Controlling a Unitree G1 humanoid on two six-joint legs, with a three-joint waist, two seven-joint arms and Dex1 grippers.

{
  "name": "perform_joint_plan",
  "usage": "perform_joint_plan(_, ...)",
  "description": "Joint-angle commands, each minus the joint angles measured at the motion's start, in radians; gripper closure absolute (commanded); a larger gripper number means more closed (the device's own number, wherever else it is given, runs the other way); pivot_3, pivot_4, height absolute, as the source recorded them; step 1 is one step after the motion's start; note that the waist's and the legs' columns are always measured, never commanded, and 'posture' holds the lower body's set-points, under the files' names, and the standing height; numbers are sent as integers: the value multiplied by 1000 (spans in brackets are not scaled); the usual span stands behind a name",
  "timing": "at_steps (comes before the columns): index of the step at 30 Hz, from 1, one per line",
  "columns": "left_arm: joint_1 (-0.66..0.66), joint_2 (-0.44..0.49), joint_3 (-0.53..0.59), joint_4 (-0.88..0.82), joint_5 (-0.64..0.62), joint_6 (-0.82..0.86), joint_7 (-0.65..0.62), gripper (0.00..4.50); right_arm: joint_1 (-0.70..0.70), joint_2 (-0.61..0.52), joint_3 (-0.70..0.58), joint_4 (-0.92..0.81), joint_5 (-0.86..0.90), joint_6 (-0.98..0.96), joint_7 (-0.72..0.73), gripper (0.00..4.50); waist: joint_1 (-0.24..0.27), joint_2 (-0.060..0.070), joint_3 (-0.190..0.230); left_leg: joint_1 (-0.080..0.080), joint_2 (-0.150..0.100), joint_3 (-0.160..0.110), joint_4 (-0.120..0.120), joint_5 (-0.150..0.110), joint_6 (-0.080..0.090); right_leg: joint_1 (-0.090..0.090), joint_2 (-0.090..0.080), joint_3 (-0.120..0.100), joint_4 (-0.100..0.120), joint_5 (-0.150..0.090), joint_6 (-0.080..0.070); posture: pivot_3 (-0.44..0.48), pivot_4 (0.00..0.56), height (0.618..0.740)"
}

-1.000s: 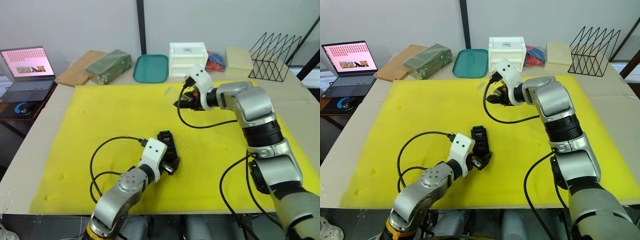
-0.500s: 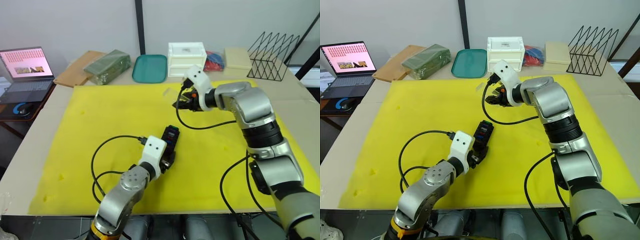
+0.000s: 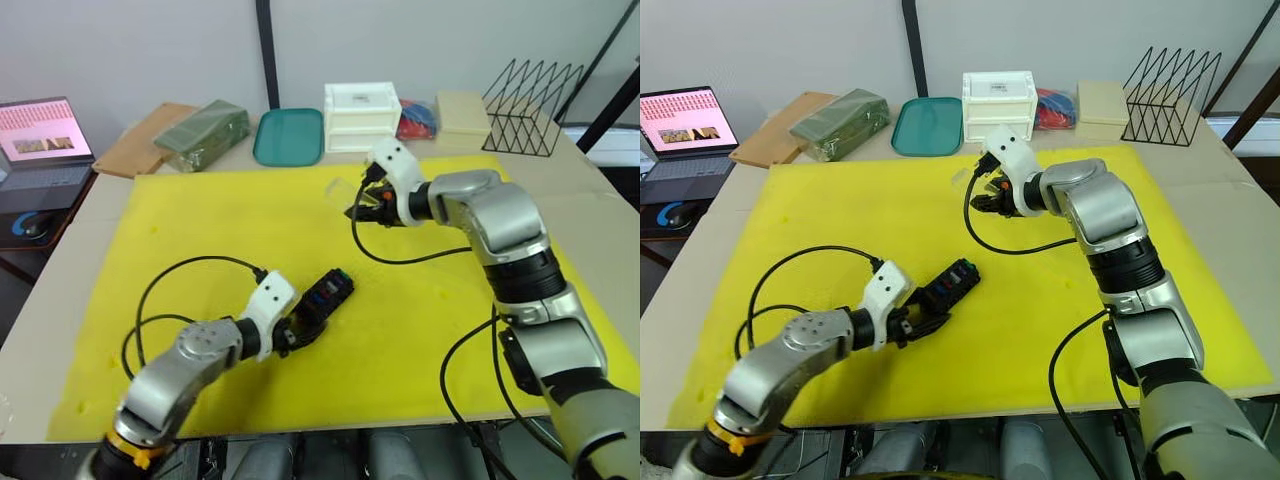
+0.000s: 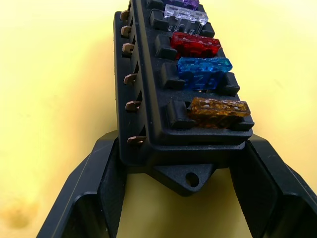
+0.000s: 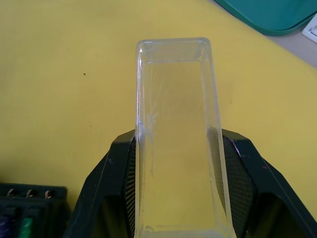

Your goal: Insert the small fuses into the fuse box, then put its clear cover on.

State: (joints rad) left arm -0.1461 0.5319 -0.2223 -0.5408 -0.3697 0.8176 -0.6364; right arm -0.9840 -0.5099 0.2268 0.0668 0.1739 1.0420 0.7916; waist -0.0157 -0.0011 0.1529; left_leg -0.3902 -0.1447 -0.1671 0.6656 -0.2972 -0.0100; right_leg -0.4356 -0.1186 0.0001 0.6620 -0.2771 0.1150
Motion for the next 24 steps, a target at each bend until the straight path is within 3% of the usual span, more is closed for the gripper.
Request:
perform_joint_plan(1,-37,106,-28,96,-8,-138,-221,1852,-8,-21,-21,-83,20,4,2,2615,1,0,0,0,0,0,0,0,0,0,0,0,0,0,0,0,150,740)
perform_joint_plan(5,-119,161,-86,250,38,-269,-373,1852,10,-37,-24,-126,32,21,-2,2615,4,0,0,0,0,0,0,0,0,1,0,0,-1,0,0,0,150,740)
perform_joint_plan(10,-226,154,-134,434,85,-471,-549,1852,34,-58,-32,-179,42,42,-17,2615,4,0,0,0,0,0,1,0,0,1,0,-1,-1,0,0,0,150,740)
perform_joint_plan(18,-318,115,-148,626,147,-629,-664,1852,82,-134,-31,-301,84,74,11,2615,5,0,0,0,-1,-1,1,0,0,1,0,-1,0,0,0,0,150,740)
perform_joint_plan(24,-325,99,-113,647,173,-680,-626,17,111,-188,-31,-368,114,92,26,2615,5,0,0,0,-1,-1,2,0,0,1,-1,-1,0,0,0,0,150,740)
